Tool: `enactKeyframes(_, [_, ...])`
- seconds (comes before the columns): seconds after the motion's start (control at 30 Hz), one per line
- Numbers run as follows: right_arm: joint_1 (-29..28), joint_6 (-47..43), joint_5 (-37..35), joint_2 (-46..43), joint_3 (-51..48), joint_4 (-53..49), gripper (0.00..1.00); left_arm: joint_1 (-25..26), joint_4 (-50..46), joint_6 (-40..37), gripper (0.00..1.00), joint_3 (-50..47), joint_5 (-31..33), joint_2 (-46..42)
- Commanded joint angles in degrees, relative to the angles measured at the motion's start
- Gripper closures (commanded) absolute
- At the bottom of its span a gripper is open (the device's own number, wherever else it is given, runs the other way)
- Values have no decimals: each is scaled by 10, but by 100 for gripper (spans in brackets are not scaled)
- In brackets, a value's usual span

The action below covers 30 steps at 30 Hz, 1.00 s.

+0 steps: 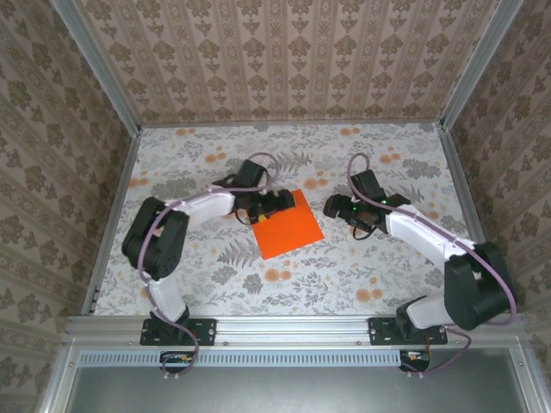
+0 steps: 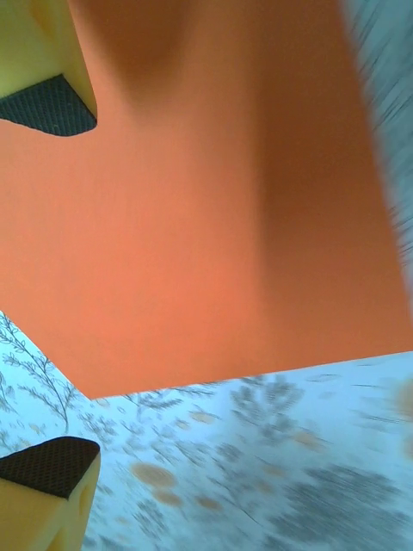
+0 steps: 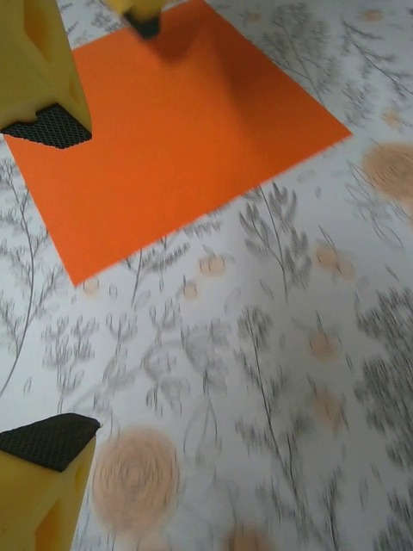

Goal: Fold a paper plane with a square sheet of paper (pick it up from the middle)
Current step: Move the square sheet of paper to the center of the table, then fold the square sheet of paper in half at the center of the table.

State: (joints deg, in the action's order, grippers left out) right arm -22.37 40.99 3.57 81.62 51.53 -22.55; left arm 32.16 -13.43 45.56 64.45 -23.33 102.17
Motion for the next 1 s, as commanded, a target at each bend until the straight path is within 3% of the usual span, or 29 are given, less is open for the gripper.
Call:
enactKeyframes(0.0, [-49, 8, -14, 57, 59, -24, 16, -56, -7, 11, 4, -37, -21, -87])
enactKeyframes(0.13, [-122, -22, -74, 157, 162, -92, 15, -150, -52, -15, 1, -76, -15, -158])
enactKeyframes(0.33, [-207, -90, -169, 306, 334, -226, 14, -243, -121, -60, 0, -120, 14, -241])
enactKeyframes(0.47, [-229, -111, -170, 375, 414, -265, 12, -297, -121, -60, 0, -151, -11, -268])
enactKeyframes(0.97, [-228, -123, -137, 460, 489, -298, 9, -313, -115, -66, 0, -163, -50, -242])
